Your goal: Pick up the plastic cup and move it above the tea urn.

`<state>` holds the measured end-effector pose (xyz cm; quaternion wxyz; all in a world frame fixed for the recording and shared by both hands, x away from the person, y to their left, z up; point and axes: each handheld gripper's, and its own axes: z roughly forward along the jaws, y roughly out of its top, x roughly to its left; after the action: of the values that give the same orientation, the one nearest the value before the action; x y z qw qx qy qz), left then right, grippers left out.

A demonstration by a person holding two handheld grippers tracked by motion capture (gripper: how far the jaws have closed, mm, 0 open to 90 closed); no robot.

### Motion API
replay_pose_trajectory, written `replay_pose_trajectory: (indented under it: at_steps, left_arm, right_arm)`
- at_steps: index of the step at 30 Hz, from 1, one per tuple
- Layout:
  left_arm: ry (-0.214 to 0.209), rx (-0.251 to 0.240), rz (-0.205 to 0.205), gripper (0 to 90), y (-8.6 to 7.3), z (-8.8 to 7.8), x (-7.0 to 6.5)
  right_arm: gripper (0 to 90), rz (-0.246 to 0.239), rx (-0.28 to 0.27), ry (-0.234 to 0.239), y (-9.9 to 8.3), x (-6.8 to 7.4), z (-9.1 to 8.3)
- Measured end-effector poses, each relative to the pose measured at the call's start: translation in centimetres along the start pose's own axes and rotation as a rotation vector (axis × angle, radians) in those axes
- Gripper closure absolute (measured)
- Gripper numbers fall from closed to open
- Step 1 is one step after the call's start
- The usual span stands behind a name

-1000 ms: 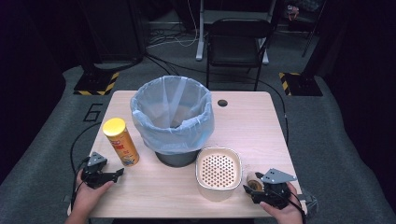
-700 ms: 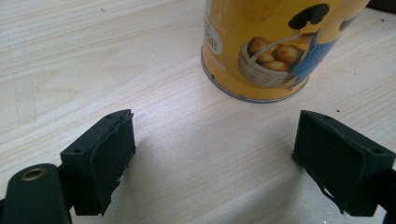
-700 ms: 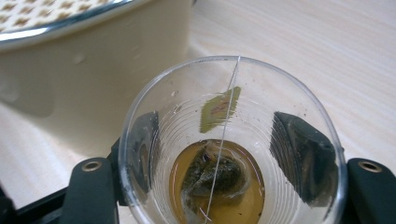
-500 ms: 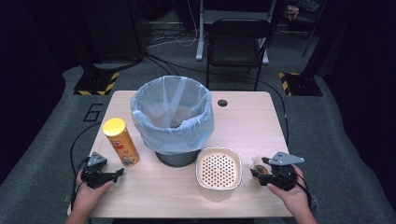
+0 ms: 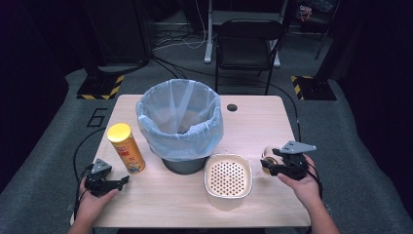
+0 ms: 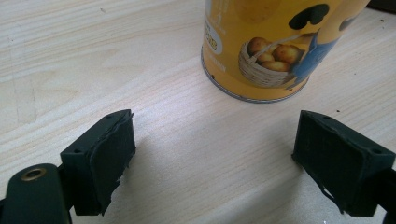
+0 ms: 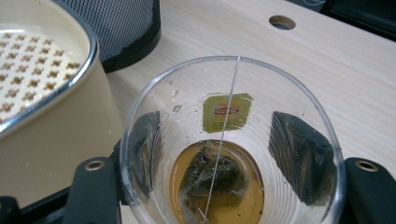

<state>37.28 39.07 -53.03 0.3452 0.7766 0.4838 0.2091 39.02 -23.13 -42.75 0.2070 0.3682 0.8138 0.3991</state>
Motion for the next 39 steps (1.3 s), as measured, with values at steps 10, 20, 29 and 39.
replay_pose_trajectory:
  at_steps: [10,20,29,39]
  left_arm:
    - [0.006,-0.013,-0.003,12.6,0.0,0.1,0.0]
    - [0.001,-0.001,0.0,12.6,0.0,0.0,0.0]
    - [0.006,-0.016,-0.002,12.6,0.0,0.2,0.0]
    - [0.006,-0.017,-0.002,12.6,0.0,0.2,0.0]
  right_arm:
    - [34.2,-0.021,-0.003,0.01,1.5,0.1,0.1]
    - [35.0,-0.187,-0.025,-0.02,4.3,0.2,0.9]
    - [35.5,-0.324,-0.085,-0.048,6.7,1.9,1.4]
    - [36.0,-0.365,-0.125,0.032,8.0,2.5,2.8]
